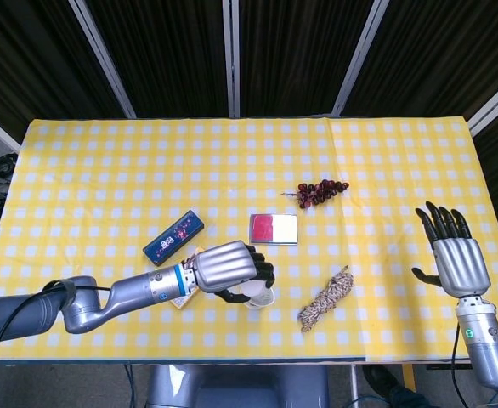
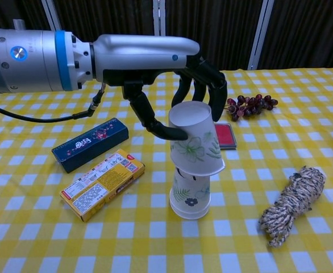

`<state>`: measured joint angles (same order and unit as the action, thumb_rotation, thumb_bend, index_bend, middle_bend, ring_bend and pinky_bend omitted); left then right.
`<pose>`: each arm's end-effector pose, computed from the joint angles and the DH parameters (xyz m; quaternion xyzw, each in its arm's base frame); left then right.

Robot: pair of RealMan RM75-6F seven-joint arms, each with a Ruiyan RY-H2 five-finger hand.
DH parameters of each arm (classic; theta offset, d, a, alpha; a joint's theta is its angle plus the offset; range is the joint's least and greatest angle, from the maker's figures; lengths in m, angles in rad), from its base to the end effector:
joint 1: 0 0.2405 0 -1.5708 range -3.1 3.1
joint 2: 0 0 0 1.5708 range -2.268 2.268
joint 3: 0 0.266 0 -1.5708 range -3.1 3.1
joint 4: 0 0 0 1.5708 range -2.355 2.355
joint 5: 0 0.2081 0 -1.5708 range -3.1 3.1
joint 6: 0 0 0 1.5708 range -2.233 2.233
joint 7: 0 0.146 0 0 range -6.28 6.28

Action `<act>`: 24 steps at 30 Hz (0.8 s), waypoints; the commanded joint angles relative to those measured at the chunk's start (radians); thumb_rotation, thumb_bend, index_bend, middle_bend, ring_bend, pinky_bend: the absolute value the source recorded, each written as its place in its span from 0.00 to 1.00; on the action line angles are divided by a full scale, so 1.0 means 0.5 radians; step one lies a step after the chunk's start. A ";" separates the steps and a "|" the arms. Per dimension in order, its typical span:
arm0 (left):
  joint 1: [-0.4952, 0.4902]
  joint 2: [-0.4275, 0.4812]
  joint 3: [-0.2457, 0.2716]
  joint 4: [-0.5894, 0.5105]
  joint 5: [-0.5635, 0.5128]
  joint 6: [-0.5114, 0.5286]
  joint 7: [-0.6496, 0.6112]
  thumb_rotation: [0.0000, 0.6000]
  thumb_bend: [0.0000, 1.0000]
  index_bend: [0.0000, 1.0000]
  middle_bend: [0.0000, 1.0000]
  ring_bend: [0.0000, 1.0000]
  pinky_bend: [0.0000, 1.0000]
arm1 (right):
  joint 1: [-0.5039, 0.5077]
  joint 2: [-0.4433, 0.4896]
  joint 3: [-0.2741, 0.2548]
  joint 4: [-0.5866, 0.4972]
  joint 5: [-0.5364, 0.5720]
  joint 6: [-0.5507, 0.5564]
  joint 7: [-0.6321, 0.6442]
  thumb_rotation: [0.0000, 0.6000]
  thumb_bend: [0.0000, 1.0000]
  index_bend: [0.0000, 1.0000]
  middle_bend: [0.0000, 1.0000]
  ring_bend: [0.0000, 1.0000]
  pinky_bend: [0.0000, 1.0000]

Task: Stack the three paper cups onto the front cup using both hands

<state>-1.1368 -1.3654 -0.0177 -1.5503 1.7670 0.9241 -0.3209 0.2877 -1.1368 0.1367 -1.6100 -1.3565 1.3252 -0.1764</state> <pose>-0.0195 0.3262 0.0031 -0.8746 -0.1981 -0.4348 0.0821 -0.2910 -0.2638 0.1583 0.6319 -0.3370 0.3630 0.5961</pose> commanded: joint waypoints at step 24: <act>-0.022 -0.073 0.039 0.074 -0.051 -0.116 0.098 1.00 0.26 0.38 0.32 0.37 0.35 | -0.009 0.002 0.011 -0.002 -0.002 0.003 0.006 1.00 0.00 0.00 0.00 0.00 0.00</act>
<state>-1.1470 -1.4006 0.0007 -1.5151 1.7425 0.8681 -0.2712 0.2832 -1.1356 0.1420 -1.6111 -1.3574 1.3265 -0.1732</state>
